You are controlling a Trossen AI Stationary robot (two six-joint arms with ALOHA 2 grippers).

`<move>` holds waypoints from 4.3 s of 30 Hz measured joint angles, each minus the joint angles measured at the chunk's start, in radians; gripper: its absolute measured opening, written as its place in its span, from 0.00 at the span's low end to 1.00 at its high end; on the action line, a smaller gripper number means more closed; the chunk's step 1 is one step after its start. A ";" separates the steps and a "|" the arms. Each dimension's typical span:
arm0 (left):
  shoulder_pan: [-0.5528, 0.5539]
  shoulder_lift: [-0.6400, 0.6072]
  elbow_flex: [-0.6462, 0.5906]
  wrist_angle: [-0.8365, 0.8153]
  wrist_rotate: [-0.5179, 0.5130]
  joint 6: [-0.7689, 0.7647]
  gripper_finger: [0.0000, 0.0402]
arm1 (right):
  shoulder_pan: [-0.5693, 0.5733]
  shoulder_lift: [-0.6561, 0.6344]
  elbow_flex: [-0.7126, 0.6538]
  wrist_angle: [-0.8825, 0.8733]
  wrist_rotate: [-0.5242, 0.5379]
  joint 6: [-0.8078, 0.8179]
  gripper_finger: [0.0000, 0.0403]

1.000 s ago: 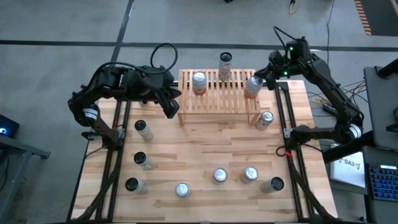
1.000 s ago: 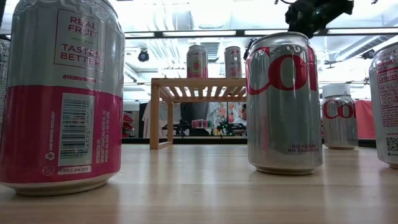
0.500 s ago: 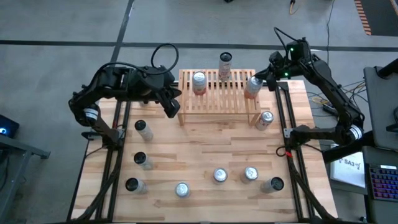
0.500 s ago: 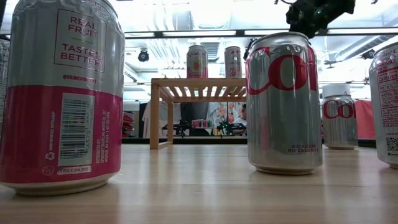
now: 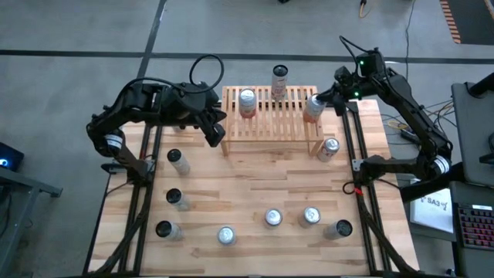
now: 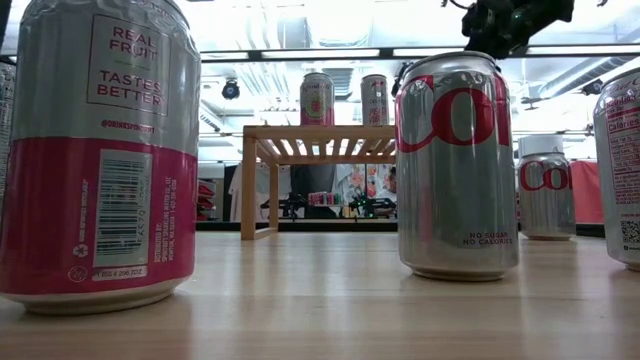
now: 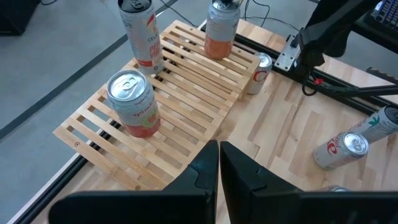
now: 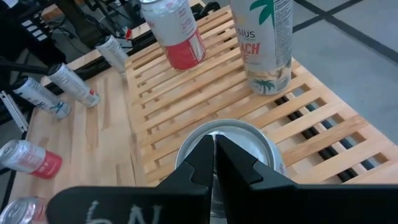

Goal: Place canned beverage on shelf
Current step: Put the orange and white soda can on the shelf

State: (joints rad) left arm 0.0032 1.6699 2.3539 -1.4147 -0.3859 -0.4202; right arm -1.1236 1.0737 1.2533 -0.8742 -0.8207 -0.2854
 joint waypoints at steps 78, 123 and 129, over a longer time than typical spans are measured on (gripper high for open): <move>0.000 0.000 0.000 0.026 -0.042 0.027 0.00 | 0.085 -0.080 0.083 -0.220 0.322 0.181 0.02; 0.000 0.000 0.000 0.027 -0.042 0.038 0.00 | 0.152 -0.084 0.044 -0.133 0.290 0.246 0.02; 0.000 0.000 0.000 0.027 -0.042 0.051 0.00 | 0.153 -0.085 0.044 -0.153 0.290 0.275 0.02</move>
State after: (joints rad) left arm 0.0032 1.6699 2.3539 -1.3872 -0.4278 -0.3691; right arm -0.9703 0.9890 1.2972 -1.0271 -0.5308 -0.0103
